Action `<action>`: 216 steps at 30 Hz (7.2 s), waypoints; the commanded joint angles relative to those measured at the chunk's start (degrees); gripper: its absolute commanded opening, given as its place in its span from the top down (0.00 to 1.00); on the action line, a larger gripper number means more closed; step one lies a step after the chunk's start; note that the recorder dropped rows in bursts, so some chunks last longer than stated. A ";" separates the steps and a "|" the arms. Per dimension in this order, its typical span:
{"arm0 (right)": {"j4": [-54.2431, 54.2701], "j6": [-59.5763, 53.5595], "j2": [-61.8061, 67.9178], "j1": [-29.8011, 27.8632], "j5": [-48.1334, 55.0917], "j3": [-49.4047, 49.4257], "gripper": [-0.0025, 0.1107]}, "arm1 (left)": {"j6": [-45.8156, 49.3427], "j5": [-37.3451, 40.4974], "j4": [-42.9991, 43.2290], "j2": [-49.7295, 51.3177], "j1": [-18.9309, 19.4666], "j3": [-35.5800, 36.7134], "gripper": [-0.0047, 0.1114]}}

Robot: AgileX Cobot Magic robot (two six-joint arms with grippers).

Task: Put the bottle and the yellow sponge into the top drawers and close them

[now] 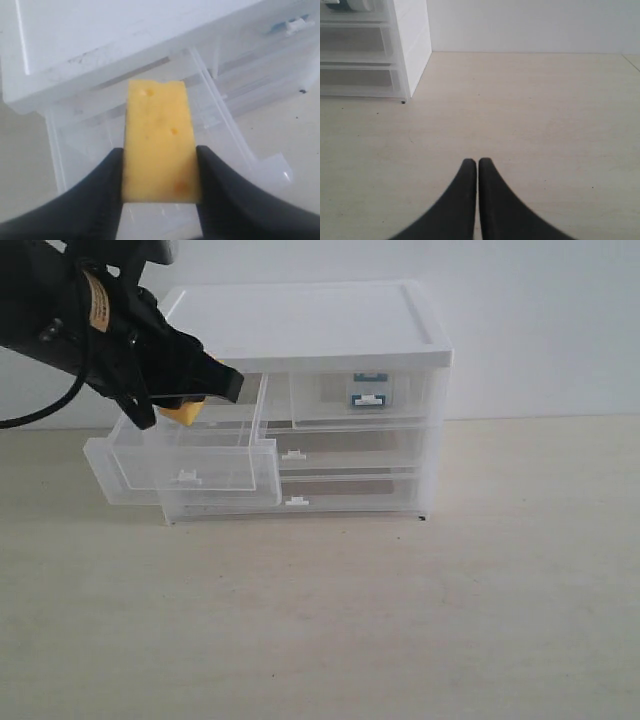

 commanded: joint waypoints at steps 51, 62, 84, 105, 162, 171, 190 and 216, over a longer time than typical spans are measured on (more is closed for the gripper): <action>0.13 0.19 -0.23 0.06 -0.27 -0.03 0.98 | 11.68 -0.48 -2.81 0.12 4.69 -1.48 0.42; 0.13 0.19 -0.23 0.06 -0.27 -0.03 0.98 | 31.49 21.05 -23.24 -6.29 4.29 -0.36 0.92; 0.13 0.19 -0.23 0.06 -0.27 -0.03 0.98 | 31.49 -12.32 -21.87 3.34 4.06 5.07 0.92; 0.13 0.19 -0.23 0.06 -0.27 -0.03 0.98 | 31.39 -7.58 -18.48 1.22 4.06 4.73 0.92; 0.13 0.19 -0.23 0.06 -0.27 -0.03 0.98 | 25.66 -42.34 -6.27 15.35 13.12 3.15 0.92; 0.13 0.19 -0.23 0.06 -0.27 -0.03 0.98 | 28.39 -24.54 -6.27 7.65 10.37 3.76 0.92; 0.13 0.19 -0.23 0.06 -0.27 -0.03 0.98 | 28.39 -35.23 -7.58 14.80 11.91 4.23 0.92; 0.13 0.19 -0.23 0.06 -0.27 -0.03 0.98 | 25.47 -11.41 -22.89 -21.56 8.47 24.63 0.92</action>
